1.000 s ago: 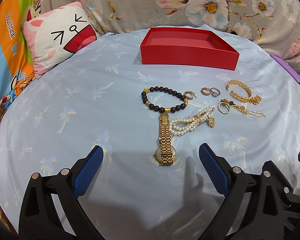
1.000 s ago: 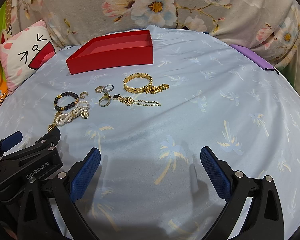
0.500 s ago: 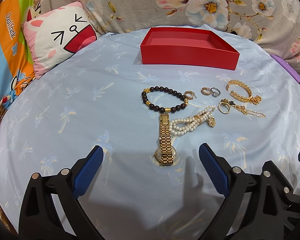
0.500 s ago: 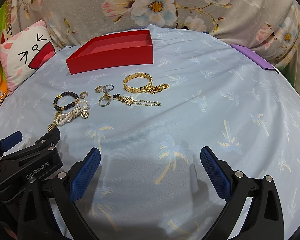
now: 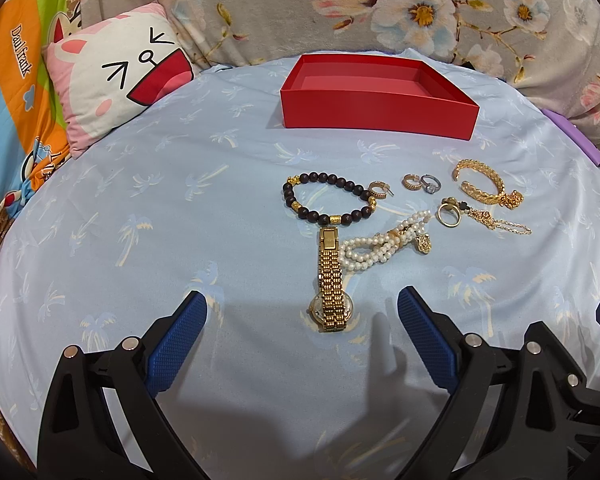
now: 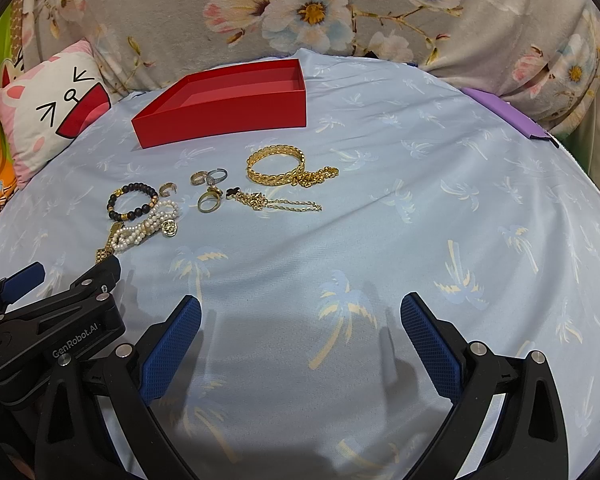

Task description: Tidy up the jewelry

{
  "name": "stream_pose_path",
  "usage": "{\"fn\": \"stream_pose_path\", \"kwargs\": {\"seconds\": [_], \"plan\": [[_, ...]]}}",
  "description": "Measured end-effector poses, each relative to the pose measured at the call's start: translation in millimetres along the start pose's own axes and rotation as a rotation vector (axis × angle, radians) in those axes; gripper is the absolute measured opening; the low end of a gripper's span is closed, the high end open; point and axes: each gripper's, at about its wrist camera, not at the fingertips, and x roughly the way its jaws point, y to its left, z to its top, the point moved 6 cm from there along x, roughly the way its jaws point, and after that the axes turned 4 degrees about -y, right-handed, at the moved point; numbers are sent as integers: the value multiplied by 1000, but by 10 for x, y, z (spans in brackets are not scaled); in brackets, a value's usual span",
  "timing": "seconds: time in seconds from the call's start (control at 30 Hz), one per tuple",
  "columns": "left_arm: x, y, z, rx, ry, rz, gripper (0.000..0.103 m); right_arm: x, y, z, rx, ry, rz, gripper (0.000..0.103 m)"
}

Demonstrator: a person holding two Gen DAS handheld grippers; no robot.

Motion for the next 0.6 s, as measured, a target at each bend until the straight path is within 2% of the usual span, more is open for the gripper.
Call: {"fn": "stream_pose_path", "kwargs": {"seconds": [0.6], "plan": [[-1, -1, -2, 1, 0, 0, 93, 2, 1, -2, 0, 1, 0, 98]]}}
